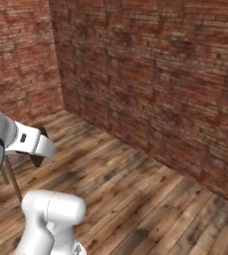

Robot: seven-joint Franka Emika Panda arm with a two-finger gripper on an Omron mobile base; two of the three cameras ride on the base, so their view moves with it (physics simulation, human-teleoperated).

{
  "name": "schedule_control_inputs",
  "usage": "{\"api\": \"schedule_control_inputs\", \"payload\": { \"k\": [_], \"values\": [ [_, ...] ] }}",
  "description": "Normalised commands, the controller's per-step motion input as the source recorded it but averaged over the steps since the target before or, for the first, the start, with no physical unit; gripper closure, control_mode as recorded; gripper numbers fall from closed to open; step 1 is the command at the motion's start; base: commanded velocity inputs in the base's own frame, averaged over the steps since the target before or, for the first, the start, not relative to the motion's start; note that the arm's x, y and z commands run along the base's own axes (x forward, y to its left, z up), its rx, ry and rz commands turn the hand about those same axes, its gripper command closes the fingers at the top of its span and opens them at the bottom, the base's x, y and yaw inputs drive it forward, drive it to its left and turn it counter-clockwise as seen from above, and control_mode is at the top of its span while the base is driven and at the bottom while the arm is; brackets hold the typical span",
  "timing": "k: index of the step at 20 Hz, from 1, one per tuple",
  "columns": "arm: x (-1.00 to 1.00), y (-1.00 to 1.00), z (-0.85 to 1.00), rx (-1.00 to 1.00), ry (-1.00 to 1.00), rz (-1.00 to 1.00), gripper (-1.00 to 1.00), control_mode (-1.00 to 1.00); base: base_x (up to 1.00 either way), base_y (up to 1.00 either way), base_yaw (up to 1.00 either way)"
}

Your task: Start the toaster. Once the lever pops up, take the bread to the plate on the dining counter.

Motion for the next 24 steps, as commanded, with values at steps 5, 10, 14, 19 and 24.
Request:
{"api": "schedule_control_inputs", "payload": {
  "k": [5, 10, 14, 19, 24],
  "values": [
    [0.0, 0.0, 0.0, 0.0, 0.0, 0.0, 1.0, 1.0, 1.0, -0.57, 0.49],
    [0.0, 0.0, 0.0, 0.0, 0.0, 0.0, 1.0, 1.0, 1.0, -0.55, 0.53],
    [0.0, 0.0, 0.0, 0.0, 0.0, 0.0, 1.0, 1.0, 1.0, -0.54, 0.56],
    [0.0, 0.0, 0.0, 0.0, 0.0, 0.0, 1.0, 1.0, 1.0, -0.55, 0.58],
    [0.0, 0.0, 0.0, 0.0, 0.0, 0.0, 1.0, 1.0, 1.0, -0.56, 0.58]
  ]
}}
